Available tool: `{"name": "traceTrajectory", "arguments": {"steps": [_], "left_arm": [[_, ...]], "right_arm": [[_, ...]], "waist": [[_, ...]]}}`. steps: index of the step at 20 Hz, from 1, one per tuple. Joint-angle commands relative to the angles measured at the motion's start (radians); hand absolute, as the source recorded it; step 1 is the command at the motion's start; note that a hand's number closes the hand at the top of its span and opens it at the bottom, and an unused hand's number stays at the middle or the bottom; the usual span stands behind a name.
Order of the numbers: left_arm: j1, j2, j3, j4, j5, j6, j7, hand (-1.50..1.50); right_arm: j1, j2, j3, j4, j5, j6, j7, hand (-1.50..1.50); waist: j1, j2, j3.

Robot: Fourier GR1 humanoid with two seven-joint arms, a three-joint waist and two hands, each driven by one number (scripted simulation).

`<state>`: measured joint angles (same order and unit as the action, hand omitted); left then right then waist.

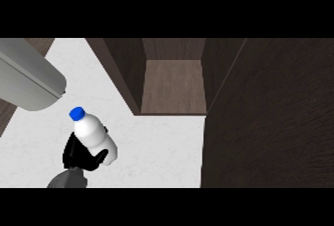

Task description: Pick up the bottled water, place it into the cabinet and close the cabinet

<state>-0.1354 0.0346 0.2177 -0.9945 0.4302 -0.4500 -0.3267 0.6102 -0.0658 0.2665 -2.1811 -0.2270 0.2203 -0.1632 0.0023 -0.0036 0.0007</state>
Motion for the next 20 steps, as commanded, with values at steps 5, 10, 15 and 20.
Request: {"name": "traceTrajectory", "arguments": {"steps": [5,10,15,20], "left_arm": [[0.059,-0.034,-0.246,-0.315,0.057,0.241,0.071,1.5],[-0.058,-0.034,-0.332,-0.36,0.047,0.436,0.126,1.5],[-0.145,-0.035,-0.404,-0.324,0.019,0.566,0.118,1.5],[-0.333,-0.035,-0.408,-0.264,0.01,0.692,0.204,1.5]], "right_arm": [[-0.058,0.014,0.017,0.051,0.01,-0.012,-0.003,-1.5],[-0.054,0.01,0.007,0.055,0.0,-0.012,-0.02,-1.5],[-0.084,0.009,0.019,0.044,-0.013,-0.033,0.026,-1.5],[0.0,-0.035,-0.003,0.016,-0.061,0.01,-0.005,-1.5]], "waist": [[-0.001,0.001,0.0],[-0.008,0.002,0.0],[-0.009,0.003,-0.001],[-0.015,0.003,-0.001]]}}
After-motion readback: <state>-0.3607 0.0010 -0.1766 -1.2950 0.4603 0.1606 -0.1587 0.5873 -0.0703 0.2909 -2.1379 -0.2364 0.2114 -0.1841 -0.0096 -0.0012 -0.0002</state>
